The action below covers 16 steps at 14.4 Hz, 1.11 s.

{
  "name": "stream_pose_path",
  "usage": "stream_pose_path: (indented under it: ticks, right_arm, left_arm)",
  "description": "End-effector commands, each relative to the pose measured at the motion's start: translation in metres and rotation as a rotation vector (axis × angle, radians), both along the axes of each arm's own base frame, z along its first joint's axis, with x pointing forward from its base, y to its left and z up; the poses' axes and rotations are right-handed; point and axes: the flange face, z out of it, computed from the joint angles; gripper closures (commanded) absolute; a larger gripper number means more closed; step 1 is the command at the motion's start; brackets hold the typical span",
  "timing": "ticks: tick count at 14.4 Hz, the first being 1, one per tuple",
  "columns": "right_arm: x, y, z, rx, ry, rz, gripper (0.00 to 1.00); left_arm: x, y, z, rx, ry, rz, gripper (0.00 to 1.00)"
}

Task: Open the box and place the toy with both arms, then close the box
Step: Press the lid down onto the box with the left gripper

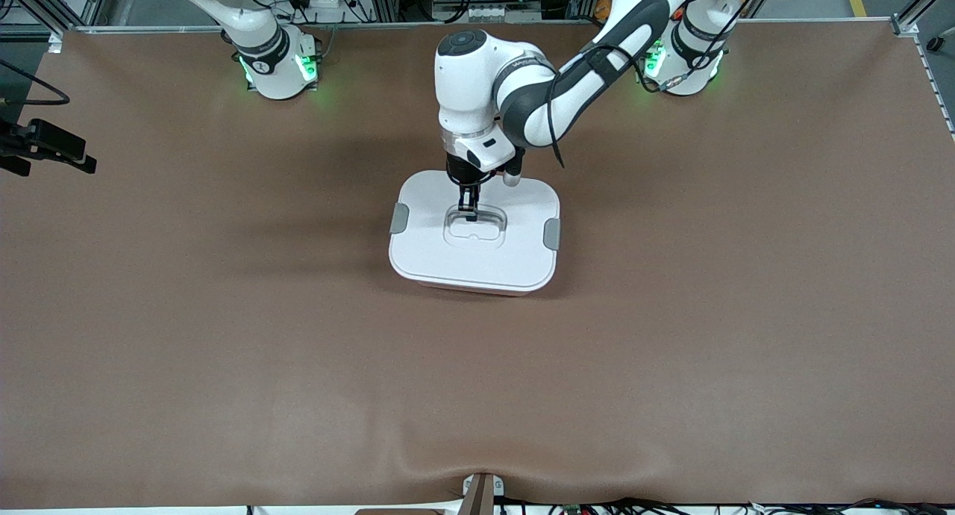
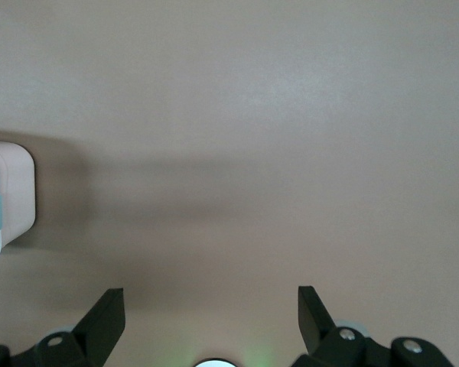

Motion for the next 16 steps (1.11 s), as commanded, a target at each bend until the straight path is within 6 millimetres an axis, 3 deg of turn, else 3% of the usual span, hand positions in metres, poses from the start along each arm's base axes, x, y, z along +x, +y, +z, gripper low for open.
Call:
stream_pose_path:
  ticks: [1, 3, 9, 10, 11, 12, 13, 14, 16]
  right_arm:
    - [-0.002, -0.002, 0.004, 0.001, -0.001, -0.007, 0.0]
    - [-0.002, -0.003, 0.003, 0.001, 0.0, -0.009, 0.0]
    - [-0.002, -0.003, 0.003, 0.003, 0.001, -0.008, 0.0]
    - [-0.002, -0.004, 0.003, 0.003, 0.001, -0.01, 0.0]
    - [-0.002, -0.004, 0.003, 0.003, 0.001, -0.011, 0.0]
    - [-0.002, -0.004, 0.003, 0.003, 0.001, -0.011, 0.0]
    - [-0.002, -0.004, 0.003, 0.003, 0.001, -0.01, 0.0]
    - [-0.002, -0.004, 0.003, 0.003, 0.001, -0.011, 0.0]
    - [-0.002, -0.004, 0.003, 0.003, 0.001, -0.011, 0.0]
  left_arm:
    - [-0.011, 0.0, -0.015, -0.049, -0.02, 0.264, 1.0]
    - [-0.013, 0.003, -0.024, -0.034, -0.01, 0.265, 1.0]
    - [-0.012, 0.005, -0.027, -0.035, -0.007, 0.279, 0.98]
    - [-0.012, 0.005, -0.029, -0.032, -0.004, 0.278, 0.8]
    - [-0.012, 0.004, -0.028, -0.035, -0.005, 0.279, 0.54]
    - [-0.011, 0.004, -0.026, -0.037, -0.006, 0.279, 0.36]
    - [-0.009, 0.004, -0.024, -0.04, -0.008, 0.278, 0.12]
    - [-0.007, 0.004, -0.021, -0.043, -0.01, 0.277, 0.01]
    - [-0.002, 0.004, -0.011, -0.052, -0.022, 0.271, 0.0]
